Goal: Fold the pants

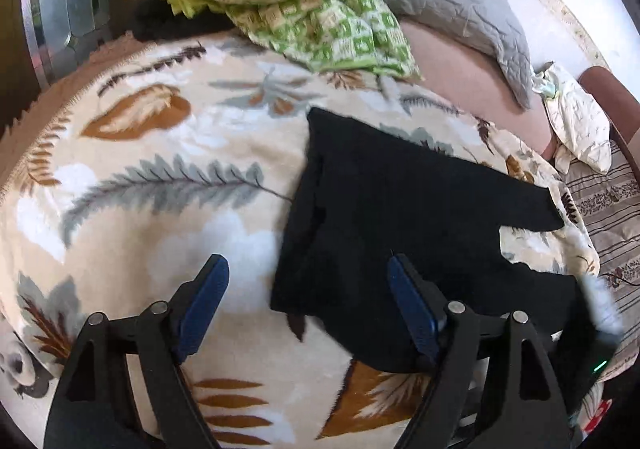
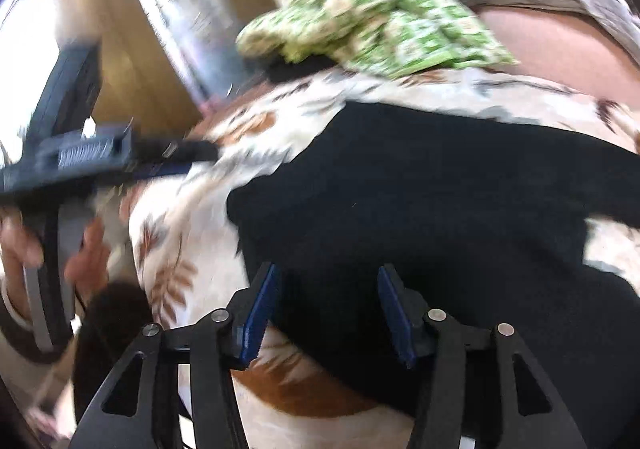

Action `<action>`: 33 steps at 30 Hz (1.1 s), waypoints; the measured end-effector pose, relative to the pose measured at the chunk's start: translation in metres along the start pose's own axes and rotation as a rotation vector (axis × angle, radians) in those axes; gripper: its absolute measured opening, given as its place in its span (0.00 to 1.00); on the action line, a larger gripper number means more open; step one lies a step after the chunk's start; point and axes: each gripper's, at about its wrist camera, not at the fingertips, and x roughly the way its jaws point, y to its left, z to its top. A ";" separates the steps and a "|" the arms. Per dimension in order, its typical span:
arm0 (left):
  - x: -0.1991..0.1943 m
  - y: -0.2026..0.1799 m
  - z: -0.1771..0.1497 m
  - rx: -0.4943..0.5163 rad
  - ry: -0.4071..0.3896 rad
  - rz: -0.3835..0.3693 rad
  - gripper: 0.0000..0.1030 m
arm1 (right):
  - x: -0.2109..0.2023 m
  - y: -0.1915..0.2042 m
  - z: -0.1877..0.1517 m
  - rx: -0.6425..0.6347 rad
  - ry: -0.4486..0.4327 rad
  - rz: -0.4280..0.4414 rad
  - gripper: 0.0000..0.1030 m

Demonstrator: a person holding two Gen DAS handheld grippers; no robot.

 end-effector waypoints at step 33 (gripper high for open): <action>0.163 -0.052 0.122 0.186 0.104 0.055 0.03 | -0.028 -0.284 0.068 0.353 0.001 -0.269 0.80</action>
